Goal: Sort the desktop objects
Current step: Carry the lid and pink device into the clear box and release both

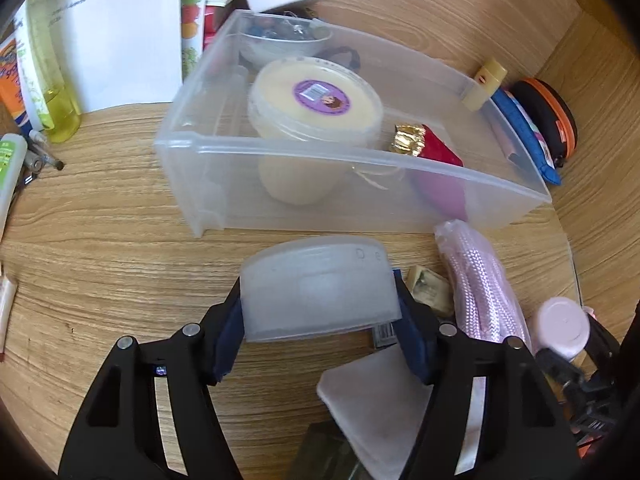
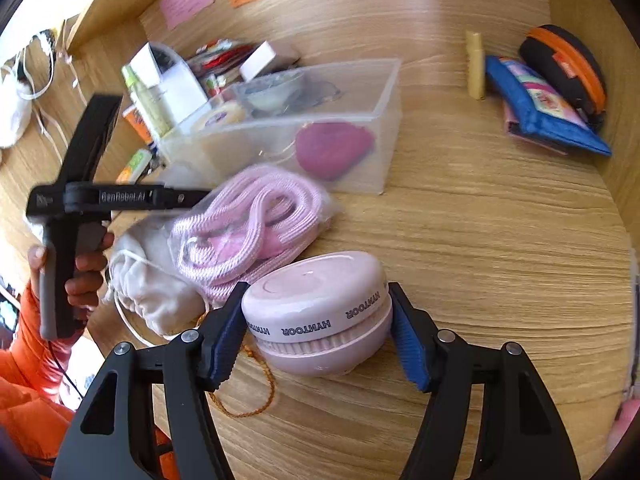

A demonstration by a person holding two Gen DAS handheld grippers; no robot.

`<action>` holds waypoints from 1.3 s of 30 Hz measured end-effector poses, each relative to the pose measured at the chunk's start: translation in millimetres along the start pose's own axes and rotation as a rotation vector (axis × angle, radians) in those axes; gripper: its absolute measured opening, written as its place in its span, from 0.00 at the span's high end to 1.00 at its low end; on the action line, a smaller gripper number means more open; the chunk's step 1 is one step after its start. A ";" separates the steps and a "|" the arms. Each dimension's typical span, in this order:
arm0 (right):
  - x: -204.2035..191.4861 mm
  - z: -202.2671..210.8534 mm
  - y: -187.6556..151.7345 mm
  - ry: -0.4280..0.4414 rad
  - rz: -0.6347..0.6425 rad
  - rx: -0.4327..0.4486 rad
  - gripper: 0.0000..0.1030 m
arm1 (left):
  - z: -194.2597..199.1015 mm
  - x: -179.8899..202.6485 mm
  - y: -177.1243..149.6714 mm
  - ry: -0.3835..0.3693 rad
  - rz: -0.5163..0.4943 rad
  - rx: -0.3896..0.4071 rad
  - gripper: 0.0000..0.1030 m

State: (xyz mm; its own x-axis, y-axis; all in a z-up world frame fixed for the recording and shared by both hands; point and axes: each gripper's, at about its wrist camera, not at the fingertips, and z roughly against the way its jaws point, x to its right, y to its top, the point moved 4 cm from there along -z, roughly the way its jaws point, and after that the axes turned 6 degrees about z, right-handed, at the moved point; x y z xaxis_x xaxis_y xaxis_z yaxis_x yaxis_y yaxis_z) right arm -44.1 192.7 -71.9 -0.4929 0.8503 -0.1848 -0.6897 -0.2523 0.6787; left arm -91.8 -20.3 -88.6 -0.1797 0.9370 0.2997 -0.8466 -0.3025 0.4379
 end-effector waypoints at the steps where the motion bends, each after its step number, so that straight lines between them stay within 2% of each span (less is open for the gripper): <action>1: 3.1 4.8 2.3 -0.006 -0.009 0.012 0.39 | 2.2 -0.9 -0.1 0.002 -0.002 0.007 0.36; 8: 17.3 25.4 26.3 -0.071 -0.025 0.088 0.39 | 31.4 -11.0 1.2 0.030 0.004 0.116 0.36; 15: 28.0 37.0 61.3 -0.101 -0.036 0.155 0.39 | 63.9 -20.5 10.6 0.053 0.004 0.222 0.36; 18: 30.5 42.2 74.9 -0.097 -0.032 0.187 0.39 | 76.5 -22.0 16.9 0.038 0.012 0.257 0.36; 25: 28.1 40.8 105.3 -0.093 0.005 0.221 0.39 | 89.7 -22.0 41.3 0.035 0.016 0.302 0.36; 39: 15.6 -4.1 158.7 -0.067 0.054 0.195 0.39 | 81.3 -6.8 100.6 0.042 -0.012 0.341 0.36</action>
State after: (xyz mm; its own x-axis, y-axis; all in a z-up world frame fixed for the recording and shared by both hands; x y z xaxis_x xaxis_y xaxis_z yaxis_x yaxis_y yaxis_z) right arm -163.3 164.1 30.0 -0.4854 0.8684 -0.1013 -0.5445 -0.2096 0.8122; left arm -135.1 -71.3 22.4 -0.1970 0.9450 0.2611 -0.6339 -0.3259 0.7014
